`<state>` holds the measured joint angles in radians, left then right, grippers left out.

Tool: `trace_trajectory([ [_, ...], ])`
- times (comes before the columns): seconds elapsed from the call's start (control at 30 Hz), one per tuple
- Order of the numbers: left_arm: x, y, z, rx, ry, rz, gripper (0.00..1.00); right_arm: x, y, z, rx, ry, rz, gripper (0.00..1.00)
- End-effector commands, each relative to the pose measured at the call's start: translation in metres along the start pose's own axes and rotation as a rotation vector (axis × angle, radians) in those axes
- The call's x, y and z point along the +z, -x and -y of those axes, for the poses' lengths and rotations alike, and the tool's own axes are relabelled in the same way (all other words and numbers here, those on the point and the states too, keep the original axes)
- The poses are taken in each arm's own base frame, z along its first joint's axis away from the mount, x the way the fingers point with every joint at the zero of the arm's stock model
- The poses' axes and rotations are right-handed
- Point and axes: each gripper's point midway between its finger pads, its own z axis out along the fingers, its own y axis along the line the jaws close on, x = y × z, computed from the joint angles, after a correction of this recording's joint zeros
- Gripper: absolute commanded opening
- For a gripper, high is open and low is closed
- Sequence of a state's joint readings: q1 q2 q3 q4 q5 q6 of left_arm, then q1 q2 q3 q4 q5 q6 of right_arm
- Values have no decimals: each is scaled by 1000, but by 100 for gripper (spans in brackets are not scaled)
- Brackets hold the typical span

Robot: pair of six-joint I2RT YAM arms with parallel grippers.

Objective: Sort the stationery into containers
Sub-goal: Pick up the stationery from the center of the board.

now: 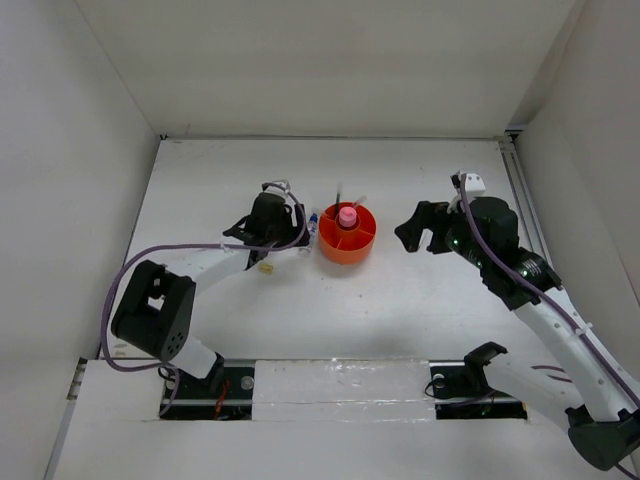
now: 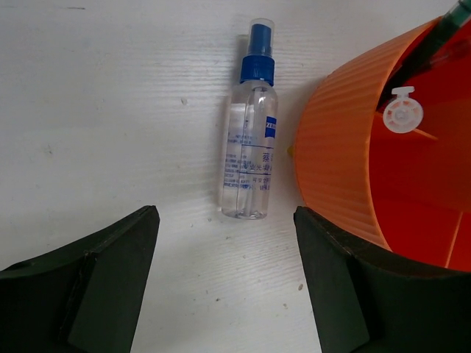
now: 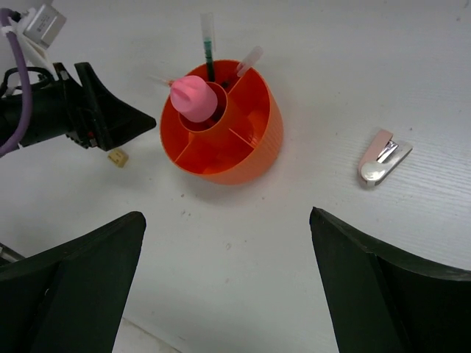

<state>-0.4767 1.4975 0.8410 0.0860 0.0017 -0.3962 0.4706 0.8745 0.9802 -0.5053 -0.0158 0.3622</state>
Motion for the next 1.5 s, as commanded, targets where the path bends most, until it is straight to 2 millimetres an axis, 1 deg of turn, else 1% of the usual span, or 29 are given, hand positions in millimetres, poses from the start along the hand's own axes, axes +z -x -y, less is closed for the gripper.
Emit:
trace_trajectory([
  [0.0, 6, -3, 4, 47, -31, -5, 71, -5, 15, -9, -16, 50, 62, 100],
  [0.03, 9, -7, 2, 47, -25, -18, 71, -7, 16, -10, -16, 53, 71, 100],
  [0.1, 13, -3, 2, 60, -16, -14, 71, -8, 16, -11, -16, 61, 67, 100],
  [0.2, 15, -5, -1, 73, -2, -24, 71, -8, 17, -13, -17, 73, 72, 100],
  [0.23, 18, -8, -3, 73, 3, -35, 70, -8, 17, -13, -17, 73, 72, 100],
  [0.27, 18, -4, -1, 83, -1, -27, 70, -8, 17, -13, -17, 73, 72, 100],
  [0.3, 21, -8, -3, 93, 4, -38, 70, -8, 17, -13, -17, 73, 72, 100],
  [0.33, 21, -4, -1, 93, 1, -30, 70, -8, 17, -13, -17, 73, 72, 100],
  [0.37, 22, -6, -3, 93, 4, -38, 70, -8, 17, -13, -17, 73, 72, 100],
  [0.5, 24, -5, -2, 102, 4, -38, 70, -8, 17, -15, -18, 82, 69, 100],
  [0.53, 26, -8, -4, 103, 8, -47, 70, -8, 19, -16, -18, 85, 78, 100],
  [0.57, 27, -3, 1, 102, -8, -34, 70, -8, 19, -16, -18, 85, 78, 100],
  [0.77, 31, 0, 3, 120, -17, -37, 70, -7, 19, -14, -18, 77, 81, 100],
  [0.8, 33, -3, 2, 120, -13, -46, 70, -7, 19, -14, -18, 77, 81, 100],
  [0.83, 32, 0, 4, 120, -14, -44, 70, -7, 20, -13, -17, 68, 84, 100],
  [0.9, 36, -5, 1, 131, -7, -61, 69, -10, 20, -13, -17, 69, 86, 100],
  [0.93, 36, -1, 3, 131, -11, -51, 69, -10, 20, -11, -17, 60, 89, 100],
  [0.97, 38, -4, 2, 131, -8, -60, 69, -10, 20, -11, -17, 60, 89, 100],
  [1.0, 38, -1, 1, 132, 1, -56, 67, -10, 20, -11, -17, 60, 89, 100],
  [1.03, 40, -8, 0, 139, 11, -75, 67, -10, 20, -11, -17, 60, 89, 100],
  [1.13, 42, -10, -4, 140, 33, -77, 67, -13, 22, -12, -17, 64, 98, 100],
  [1.2, 42, -6, -6, 141, 48, -71, 66, -11, 18, -10, -17, 60, 89, 100],
  [1.27, 43, -11, -9, 141, 77, -78, 65, -11, 18, -10, -26, 60, 89, 100],
  [1.4, 44, -8, -14, 133, 109, -64, 65, -11, 18, -10, -26, 60, 89, 100],
  [1.47, 44, -4, -12, 132, 105, -55, 65, -11, 18, -10, -26, 60, 89, 100],
])
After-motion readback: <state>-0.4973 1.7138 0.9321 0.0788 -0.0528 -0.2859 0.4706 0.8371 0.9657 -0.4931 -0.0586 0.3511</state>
